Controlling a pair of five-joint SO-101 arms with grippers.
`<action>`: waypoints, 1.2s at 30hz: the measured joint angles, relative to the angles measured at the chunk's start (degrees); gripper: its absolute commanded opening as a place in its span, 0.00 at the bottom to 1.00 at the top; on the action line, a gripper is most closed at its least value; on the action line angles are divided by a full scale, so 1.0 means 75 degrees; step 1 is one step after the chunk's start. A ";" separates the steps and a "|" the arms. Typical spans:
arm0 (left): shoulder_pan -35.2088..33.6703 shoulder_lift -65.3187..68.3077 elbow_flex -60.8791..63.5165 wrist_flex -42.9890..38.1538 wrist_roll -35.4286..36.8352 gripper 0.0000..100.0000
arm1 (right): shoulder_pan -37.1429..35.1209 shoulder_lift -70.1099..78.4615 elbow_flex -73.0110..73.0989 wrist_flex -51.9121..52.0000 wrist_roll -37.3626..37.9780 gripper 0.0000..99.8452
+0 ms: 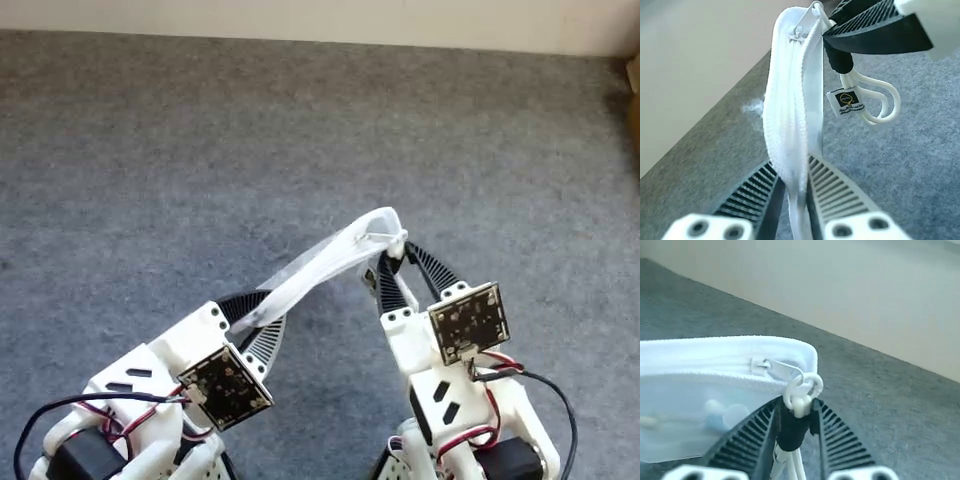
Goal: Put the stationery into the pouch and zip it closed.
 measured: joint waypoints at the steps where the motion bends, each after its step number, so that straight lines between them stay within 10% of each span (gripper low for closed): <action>1: 0.0000 0.0000 0.0000 0.0000 0.0000 0.01 | 0.0000 0.0000 0.0000 -0.0082 0.0059 0.00; 27: 0.0059 0.0000 0.0000 0.0047 -0.0012 0.01 | 0.2356 0.0082 0.0774 -0.2063 0.0176 0.02; 36: 0.0059 0.0000 0.0000 0.0047 -0.0012 0.01 | 0.2356 0.0070 -0.0281 0.0328 0.0176 0.22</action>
